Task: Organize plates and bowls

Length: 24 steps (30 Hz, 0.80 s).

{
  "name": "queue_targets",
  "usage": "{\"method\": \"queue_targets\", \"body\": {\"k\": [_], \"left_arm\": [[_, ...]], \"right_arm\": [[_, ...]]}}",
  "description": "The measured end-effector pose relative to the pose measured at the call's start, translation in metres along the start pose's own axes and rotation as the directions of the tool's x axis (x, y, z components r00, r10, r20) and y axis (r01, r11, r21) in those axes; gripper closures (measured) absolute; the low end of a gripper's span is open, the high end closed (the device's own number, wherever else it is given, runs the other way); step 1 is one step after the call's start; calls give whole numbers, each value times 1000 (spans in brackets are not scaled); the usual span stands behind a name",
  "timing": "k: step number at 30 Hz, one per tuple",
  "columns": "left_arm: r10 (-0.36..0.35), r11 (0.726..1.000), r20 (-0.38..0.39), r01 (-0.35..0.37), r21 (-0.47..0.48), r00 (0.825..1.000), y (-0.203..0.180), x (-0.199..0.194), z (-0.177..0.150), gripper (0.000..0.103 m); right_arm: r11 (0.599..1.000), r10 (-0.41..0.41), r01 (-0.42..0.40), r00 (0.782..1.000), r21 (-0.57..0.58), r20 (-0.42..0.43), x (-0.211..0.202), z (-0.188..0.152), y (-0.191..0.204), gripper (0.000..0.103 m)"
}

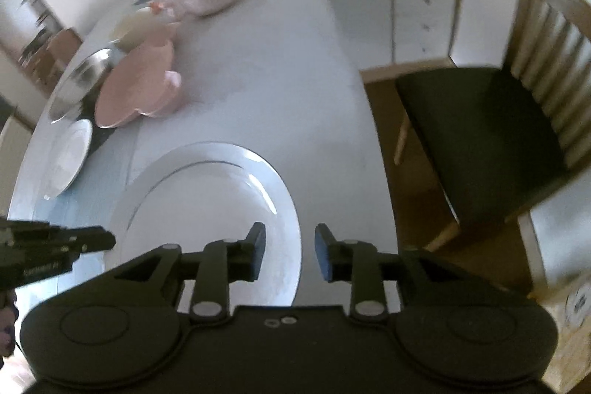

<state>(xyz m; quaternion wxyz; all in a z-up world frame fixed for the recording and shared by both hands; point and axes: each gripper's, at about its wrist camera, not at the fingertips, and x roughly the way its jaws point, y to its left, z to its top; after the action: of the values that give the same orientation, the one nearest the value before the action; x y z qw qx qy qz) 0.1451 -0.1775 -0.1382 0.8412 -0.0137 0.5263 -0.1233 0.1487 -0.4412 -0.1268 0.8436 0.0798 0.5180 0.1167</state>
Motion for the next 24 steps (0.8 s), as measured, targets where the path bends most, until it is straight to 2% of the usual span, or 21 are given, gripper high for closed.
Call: {"method": "queue_targets", "body": {"k": [6, 12, 15, 17, 18, 19, 20, 24], "left_arm": [[23, 995, 73, -16, -99, 997, -2, -21, 5, 91], [56, 986, 144, -32, -165, 988, 3, -46, 7, 90], [65, 982, 173, -31, -188, 983, 12, -58, 5, 82], [78, 981, 197, -40, -189, 977, 19, -67, 3, 63], [83, 981, 208, -43, -190, 975, 23, -71, 3, 56], [93, 980, 223, -50, -193, 970, 28, -76, 2, 44], [105, 979, 235, -59, -196, 966, 33, -79, 1, 40], [119, 979, 259, -69, -193, 959, 57, -93, 2, 40]], "right_arm": [[986, 59, -55, 998, -160, 21, -13, 18, 16, 65], [964, 121, -106, 992, -244, 47, -23, 33, 37, 56], [951, 151, -126, 986, -284, 66, -28, 38, 53, 47], [940, 169, -137, 982, -313, 80, -31, 41, 66, 37], [936, 178, -142, 980, -323, 85, -32, 42, 72, 37], [932, 185, -147, 979, -330, 89, -33, 43, 79, 35], [931, 189, -149, 978, -334, 92, -33, 44, 87, 32], [926, 199, -151, 974, -345, 107, -30, 46, 115, 27]]}}
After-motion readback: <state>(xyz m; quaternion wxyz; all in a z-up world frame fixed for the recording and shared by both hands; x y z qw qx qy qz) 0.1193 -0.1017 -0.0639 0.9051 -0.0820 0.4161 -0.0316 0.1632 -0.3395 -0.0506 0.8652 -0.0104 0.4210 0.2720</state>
